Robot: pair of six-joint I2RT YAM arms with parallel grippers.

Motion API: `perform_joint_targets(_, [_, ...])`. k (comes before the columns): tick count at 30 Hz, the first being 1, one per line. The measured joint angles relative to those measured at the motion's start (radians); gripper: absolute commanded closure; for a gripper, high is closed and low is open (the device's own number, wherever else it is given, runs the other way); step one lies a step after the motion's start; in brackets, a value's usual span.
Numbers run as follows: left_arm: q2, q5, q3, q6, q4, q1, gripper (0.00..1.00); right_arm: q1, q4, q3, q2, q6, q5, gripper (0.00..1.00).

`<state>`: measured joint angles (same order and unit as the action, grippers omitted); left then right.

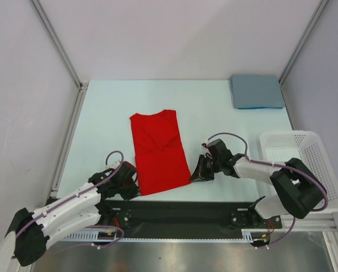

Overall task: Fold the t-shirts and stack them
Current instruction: Fold the tshirt

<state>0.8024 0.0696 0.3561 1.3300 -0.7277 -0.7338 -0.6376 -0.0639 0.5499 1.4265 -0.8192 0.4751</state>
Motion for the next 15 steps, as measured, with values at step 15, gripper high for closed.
perform_joint_targets(15, [0.253, 0.048, 0.297, -0.189, -0.056, 0.227, 1.0, 0.087, -0.111, 0.274, 0.195, 0.032, 0.056, 1.0])
